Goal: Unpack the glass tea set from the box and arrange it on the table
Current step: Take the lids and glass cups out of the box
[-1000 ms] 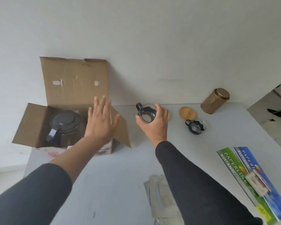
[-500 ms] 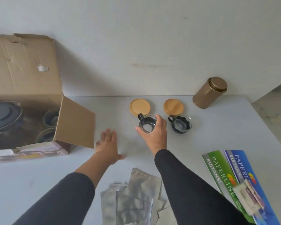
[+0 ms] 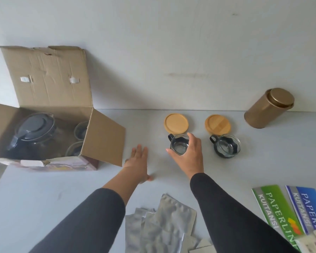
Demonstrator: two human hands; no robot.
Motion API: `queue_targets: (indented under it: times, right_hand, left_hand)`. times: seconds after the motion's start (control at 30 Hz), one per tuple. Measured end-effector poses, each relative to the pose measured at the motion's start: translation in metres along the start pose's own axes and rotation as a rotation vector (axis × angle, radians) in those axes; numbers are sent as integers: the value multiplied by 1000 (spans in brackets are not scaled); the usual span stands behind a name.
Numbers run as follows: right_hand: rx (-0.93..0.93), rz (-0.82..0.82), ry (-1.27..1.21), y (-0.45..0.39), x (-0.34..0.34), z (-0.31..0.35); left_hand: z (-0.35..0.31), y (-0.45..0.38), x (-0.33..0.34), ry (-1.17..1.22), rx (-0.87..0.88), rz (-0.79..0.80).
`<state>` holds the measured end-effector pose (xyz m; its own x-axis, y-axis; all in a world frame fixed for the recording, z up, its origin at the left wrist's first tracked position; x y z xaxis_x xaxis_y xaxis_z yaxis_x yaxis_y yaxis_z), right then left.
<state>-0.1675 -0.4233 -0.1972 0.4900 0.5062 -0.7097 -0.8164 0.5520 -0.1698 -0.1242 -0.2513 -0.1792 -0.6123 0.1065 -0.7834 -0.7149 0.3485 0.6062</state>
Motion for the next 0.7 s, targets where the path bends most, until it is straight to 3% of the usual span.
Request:
queue_targets:
  times: [0.13, 0.3, 0.4, 0.5, 0.57, 0.7]
  right_hand:
    - [-165, -125, 124, -13, -19, 24]
    - [-306, -190, 43, -36, -26, 104]
    - [-460, -162, 4, -31, -11, 166]
    - [-624, -31, 63, -15, 15, 222]
    - [-696, 168, 143, -2, 37, 254]
    - [-863, 518, 577, 23, 80, 301]
  left_hand:
    - [12, 10, -28, 179, 72, -44]
    - [53, 30, -84, 320, 234, -494]
    - [94, 53, -114, 281, 254, -662]
    - [151, 74, -129, 236, 195, -706]
    - [195, 82, -127, 149, 97, -646]
    - [264, 89, -108, 8, 19, -511]
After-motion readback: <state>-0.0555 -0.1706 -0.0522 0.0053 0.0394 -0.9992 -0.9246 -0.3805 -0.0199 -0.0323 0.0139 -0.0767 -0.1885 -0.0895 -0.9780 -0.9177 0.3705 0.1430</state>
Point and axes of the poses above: each hand's wrist, its own y-axis away from the middle knuckle, its own x-axis out of the palm, z = x × y, the point moved 1 cm from there along -y, towards the middle knuckle, and after that the axes turned 3 degrees about -z, right-handed, at the moved point
